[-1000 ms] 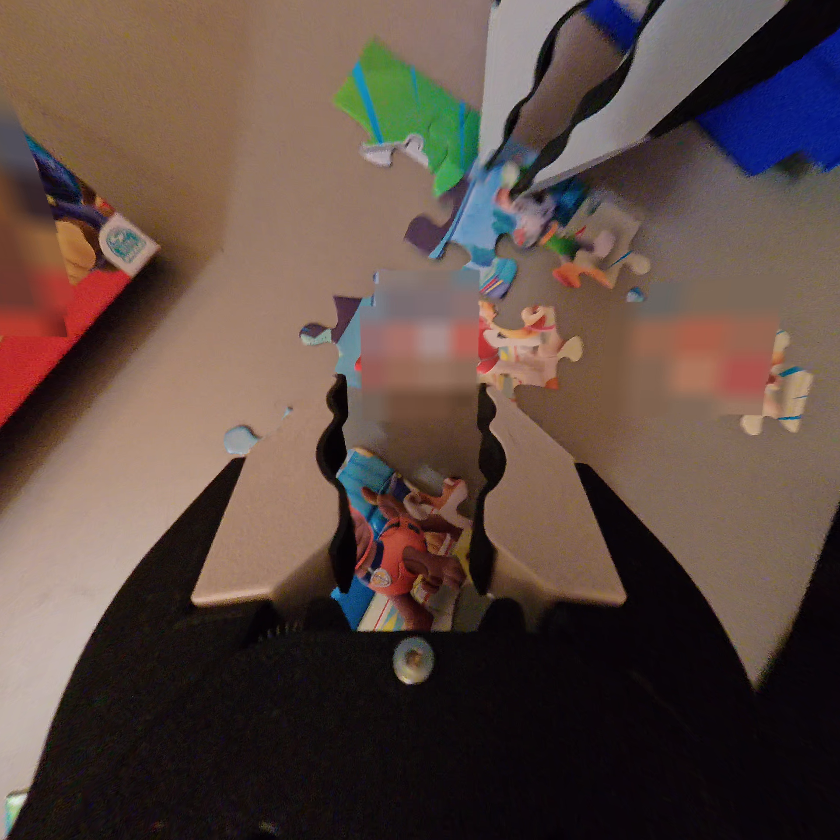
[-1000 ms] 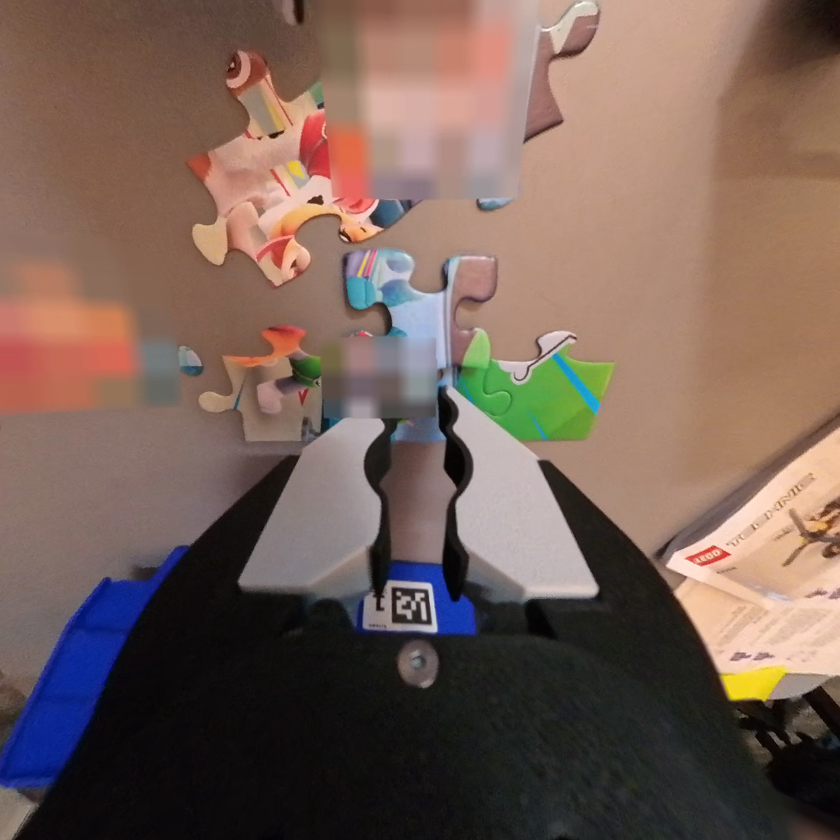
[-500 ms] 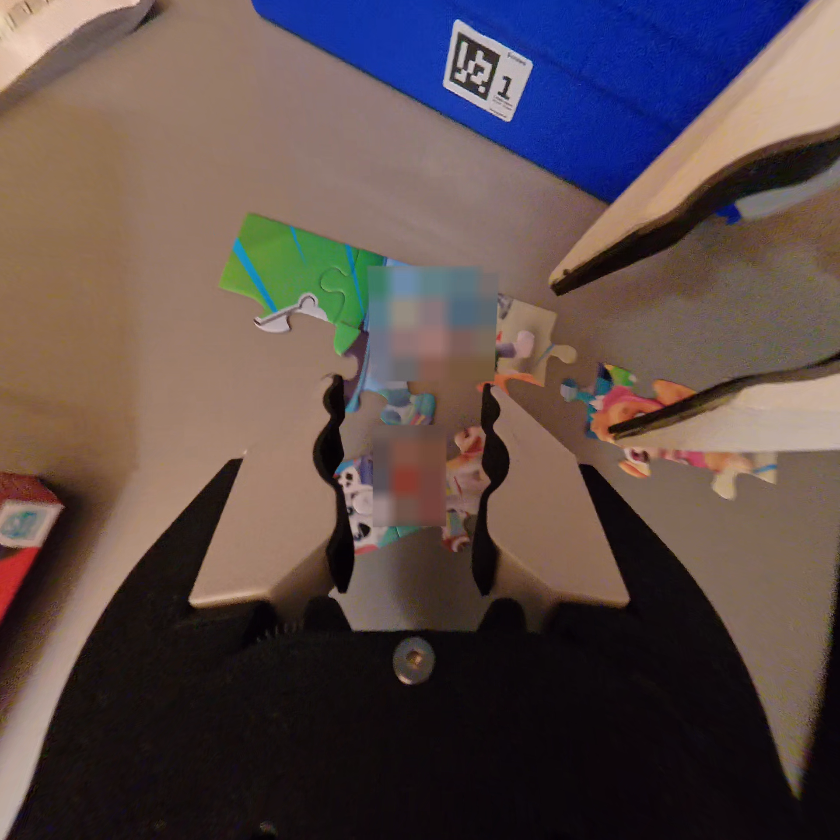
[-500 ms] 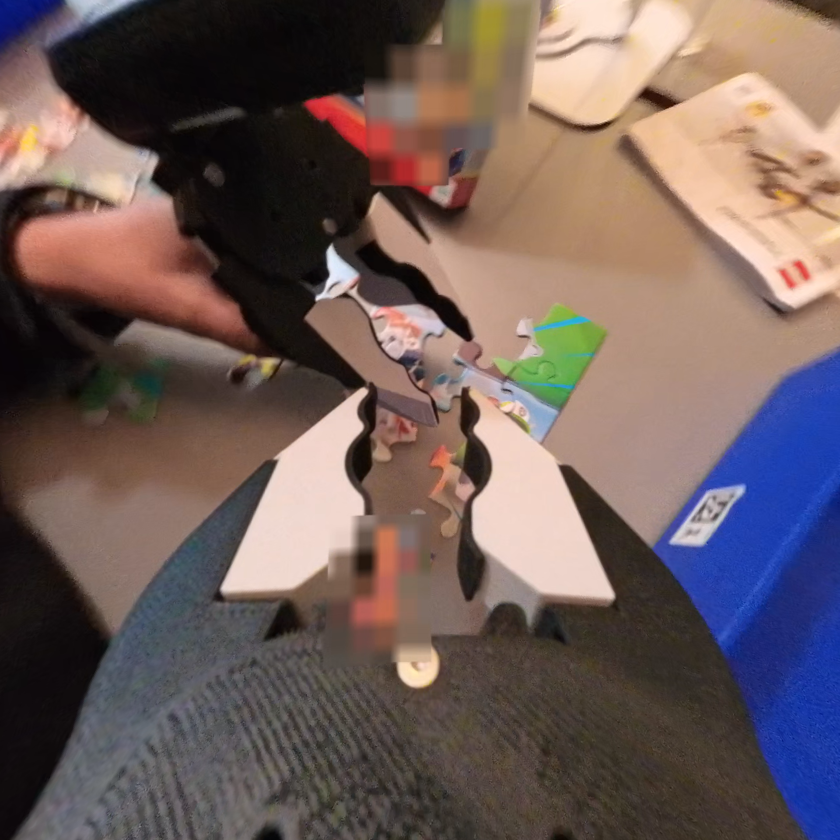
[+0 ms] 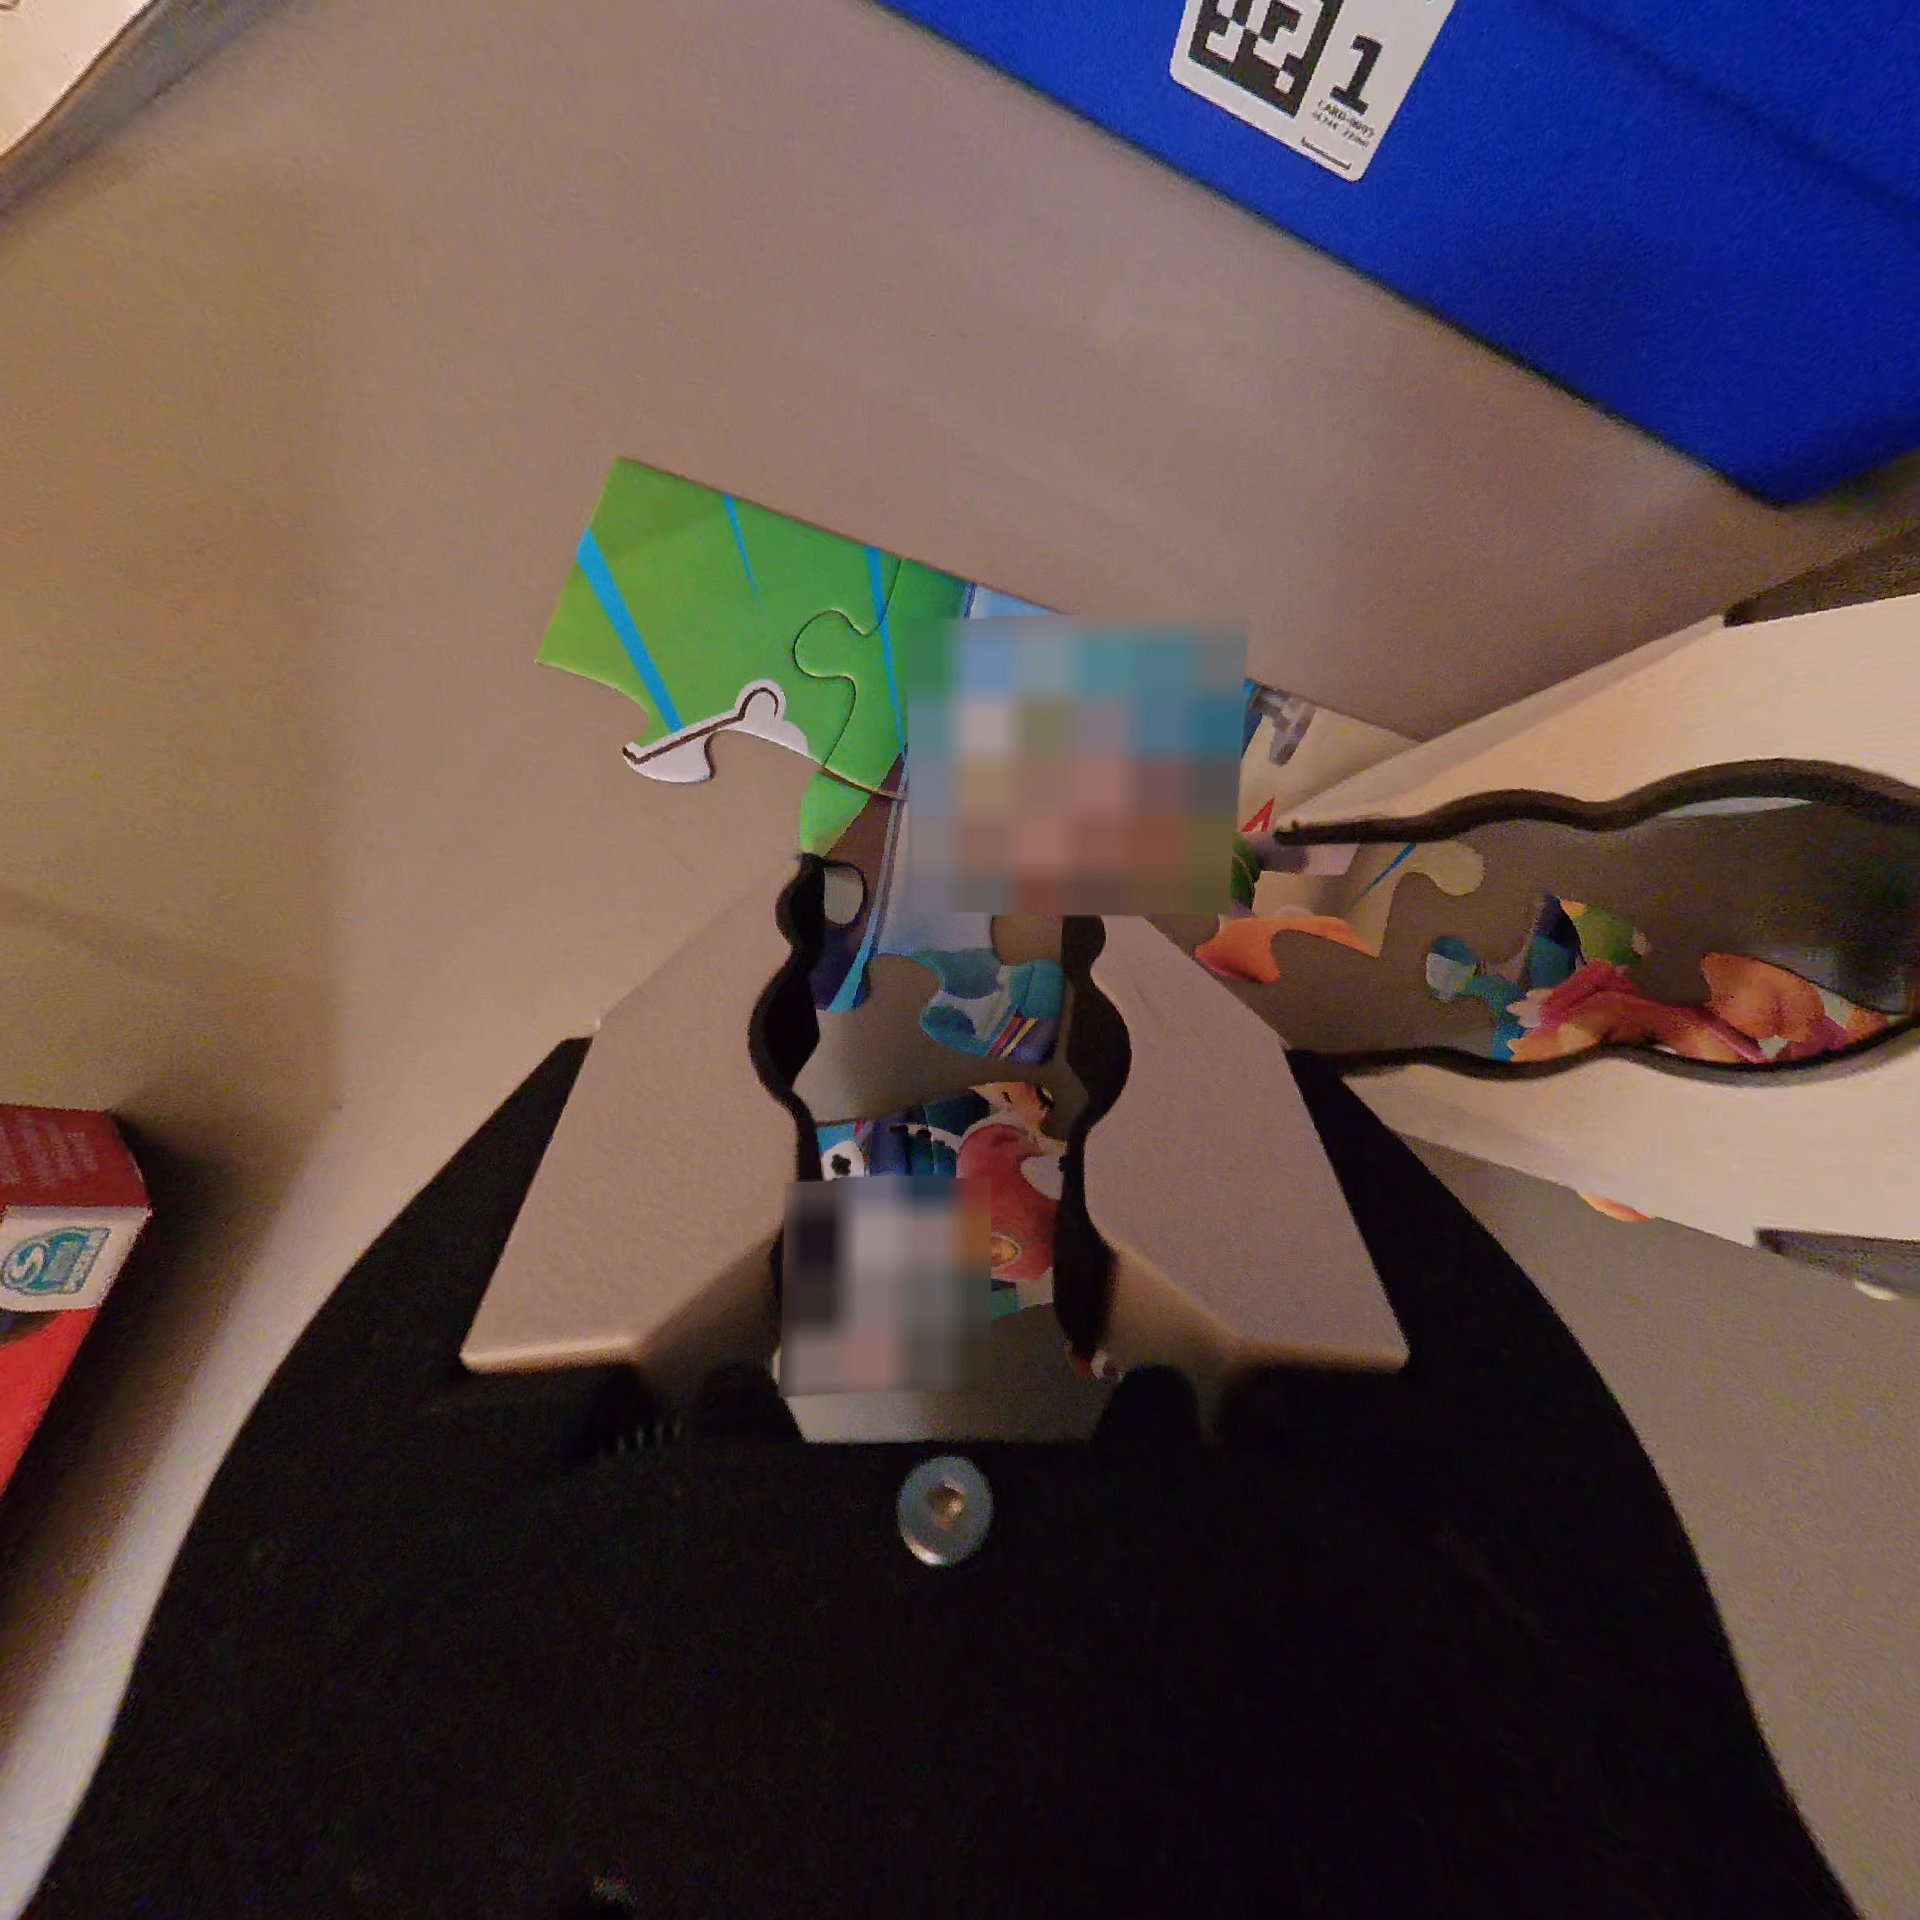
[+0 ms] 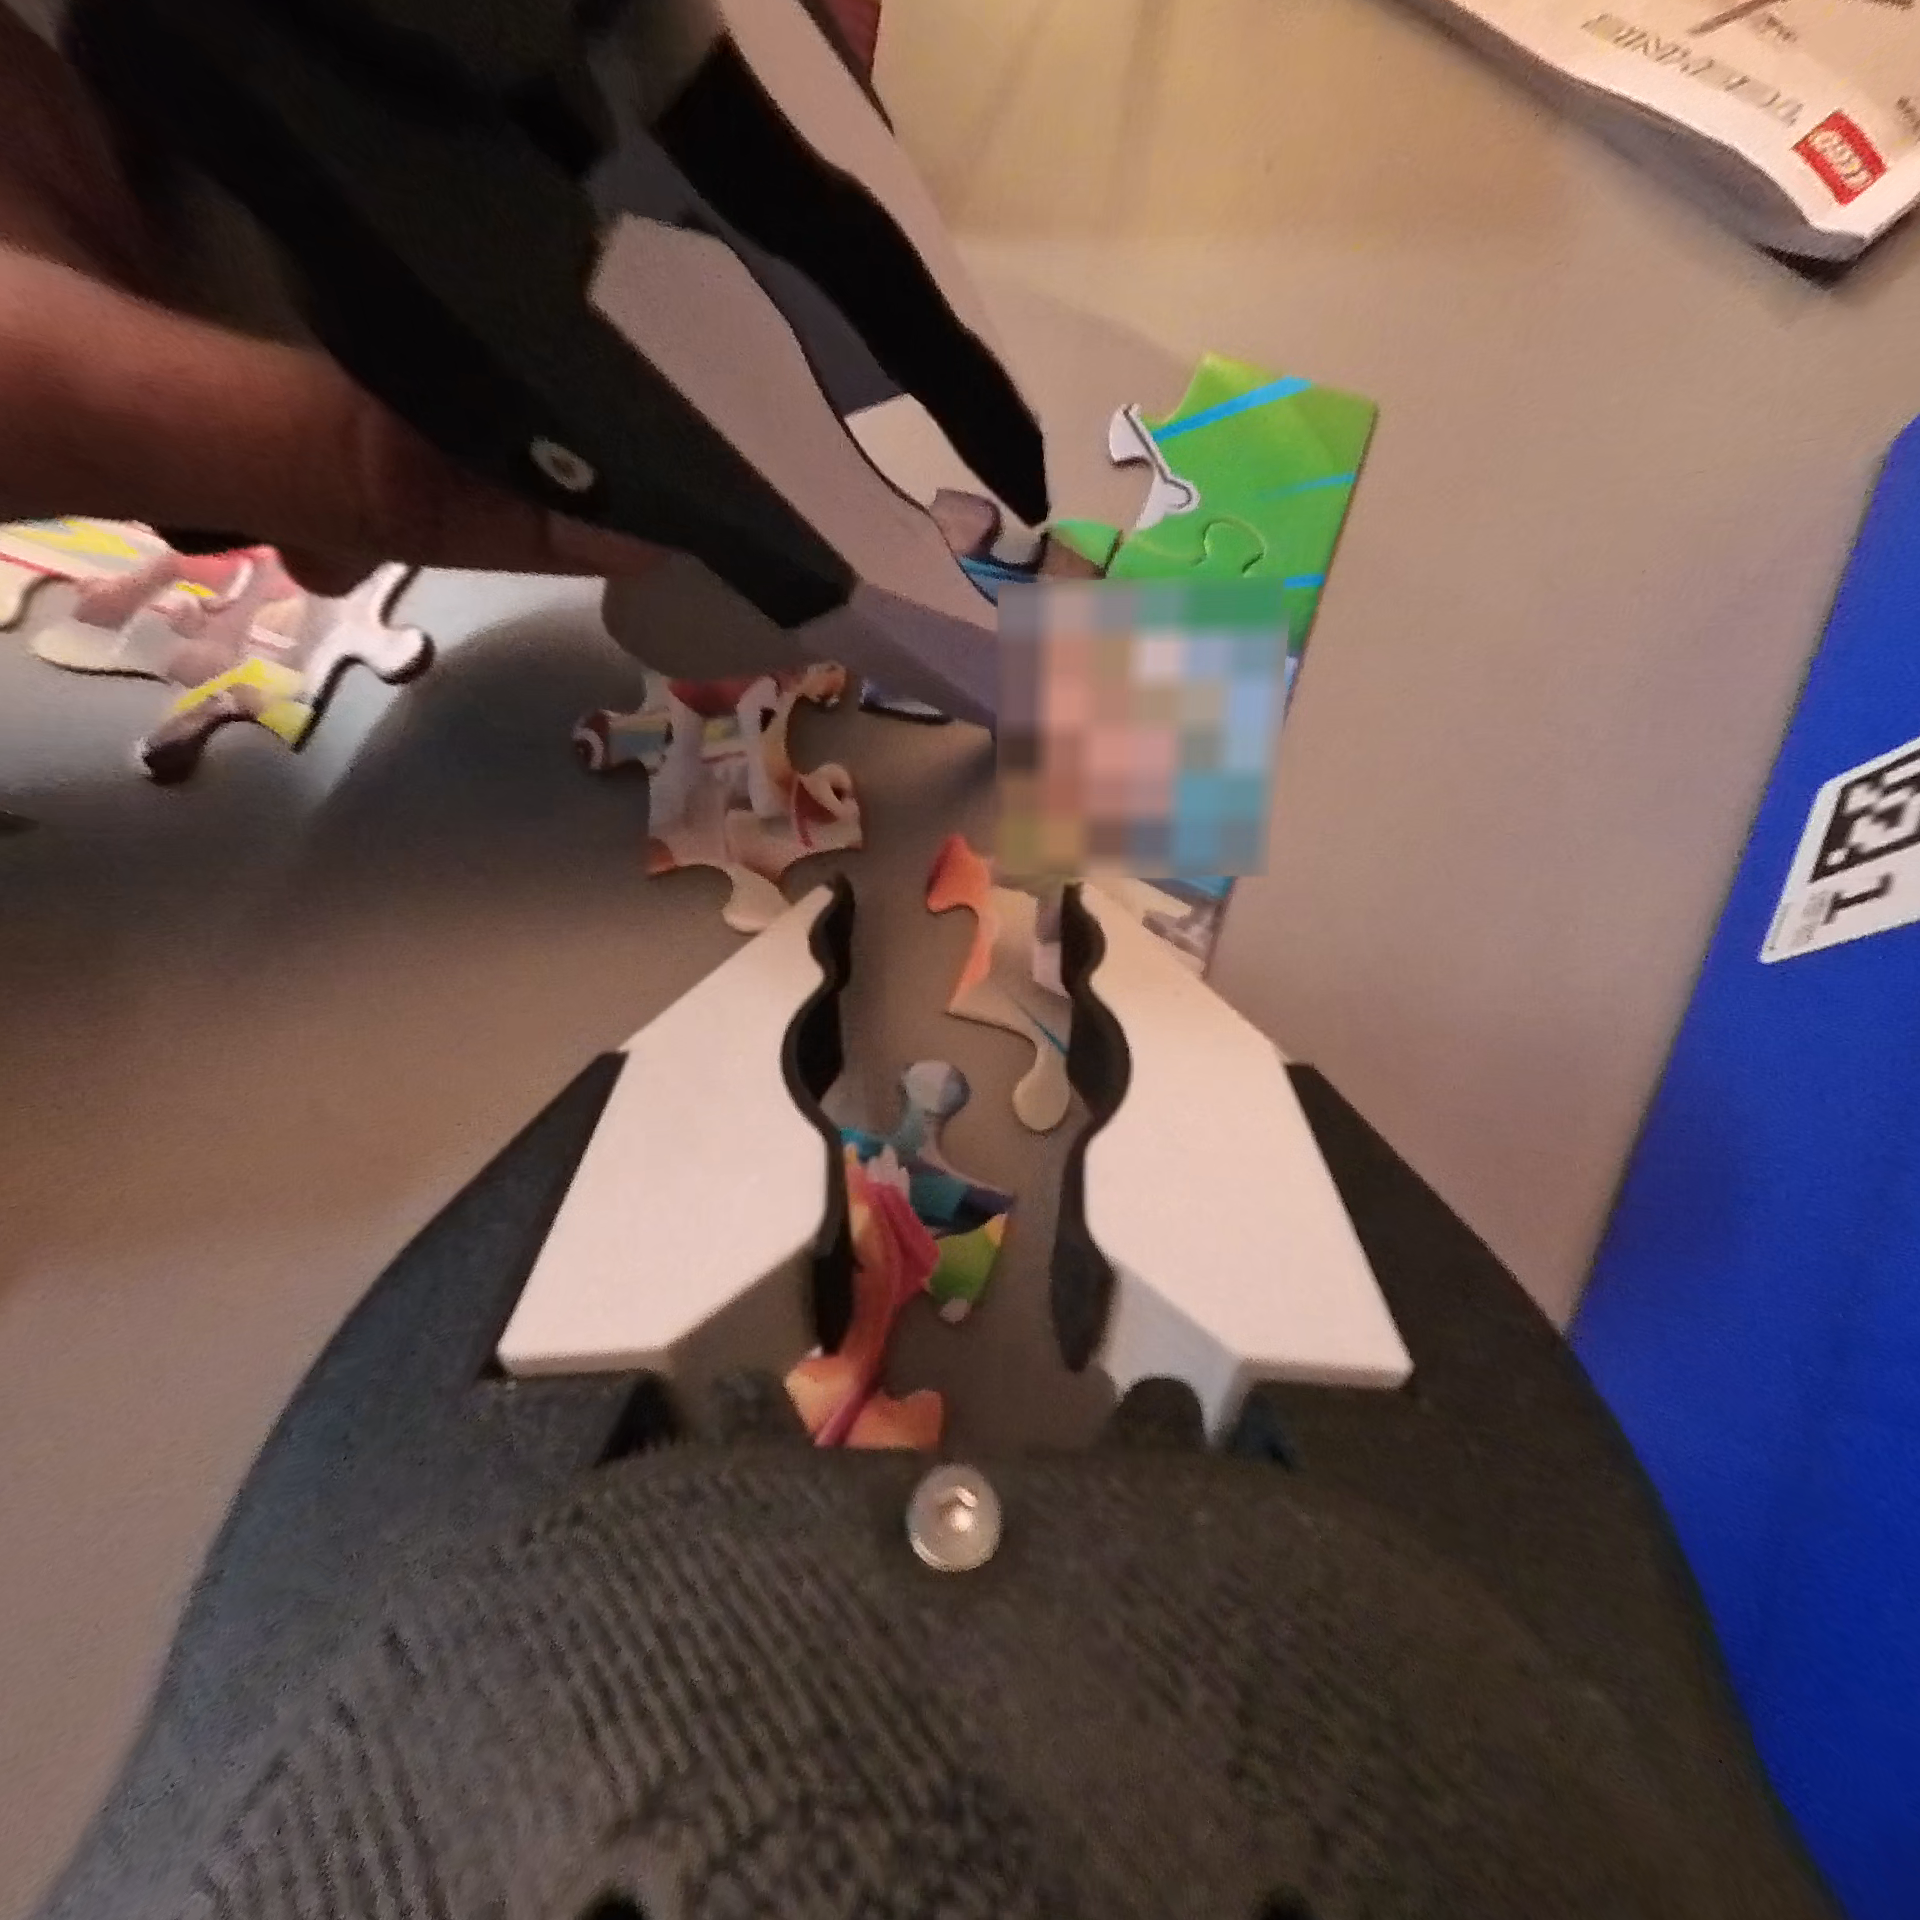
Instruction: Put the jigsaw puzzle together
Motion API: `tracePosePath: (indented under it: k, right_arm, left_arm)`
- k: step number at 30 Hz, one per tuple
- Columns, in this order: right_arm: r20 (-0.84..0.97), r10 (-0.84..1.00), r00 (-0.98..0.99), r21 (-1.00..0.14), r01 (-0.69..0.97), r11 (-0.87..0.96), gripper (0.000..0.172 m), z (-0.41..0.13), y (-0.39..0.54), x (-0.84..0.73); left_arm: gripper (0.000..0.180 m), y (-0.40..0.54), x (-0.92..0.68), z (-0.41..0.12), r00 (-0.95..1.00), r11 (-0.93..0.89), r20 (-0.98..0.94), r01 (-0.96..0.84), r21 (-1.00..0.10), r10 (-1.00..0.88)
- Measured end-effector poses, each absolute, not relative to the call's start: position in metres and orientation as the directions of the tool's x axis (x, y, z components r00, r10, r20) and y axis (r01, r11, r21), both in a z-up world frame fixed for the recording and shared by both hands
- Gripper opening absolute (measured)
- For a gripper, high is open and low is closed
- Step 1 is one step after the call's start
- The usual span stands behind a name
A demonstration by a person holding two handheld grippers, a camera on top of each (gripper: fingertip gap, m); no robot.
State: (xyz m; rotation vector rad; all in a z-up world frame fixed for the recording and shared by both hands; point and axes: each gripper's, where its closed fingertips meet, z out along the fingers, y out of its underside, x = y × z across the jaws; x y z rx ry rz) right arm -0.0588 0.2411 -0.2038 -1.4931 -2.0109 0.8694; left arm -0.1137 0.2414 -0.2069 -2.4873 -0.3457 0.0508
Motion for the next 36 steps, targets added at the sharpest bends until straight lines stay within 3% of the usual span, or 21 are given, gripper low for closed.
tracePosePath:
  k: [7,12,17,23,36]
  right_arm:
    - [-0.055,0.957,-0.286,-0.748,0.647,0.151,0.039,-0.205,0.242,-0.057]
    - [-0.05,0.958,-0.284,-0.748,0.647,0.152,0.043,-0.205,0.244,-0.056]
    - [-0.052,0.956,-0.288,-0.747,0.647,0.155,0.043,-0.205,0.245,-0.055]
    - [-0.062,0.954,-0.292,-0.75,0.645,0.149,0.043,-0.204,0.246,-0.054]
    - [-0.048,0.951,-0.307,-0.746,0.644,0.17,0.041,-0.205,0.246,-0.054]
  left_arm:
    - [0.043,0.238,-0.112,-0.207,0.967,-0.794,0.055,0.236,-0.56,0.249]
    - [0.044,0.246,-0.113,-0.201,0.972,-0.773,0.058,0.217,-0.596,0.228]
    - [0.01,0.253,-0.112,-0.205,0.975,-0.774,0.076,0.21,-0.597,0.207]
    - [0.001,0.258,-0.109,-0.207,0.977,-0.783,0.105,0.213,-0.585,0.188]
    - [0.008,0.262,-0.112,-0.204,0.972,-0.774,0.127,0.232,-0.588,0.195]
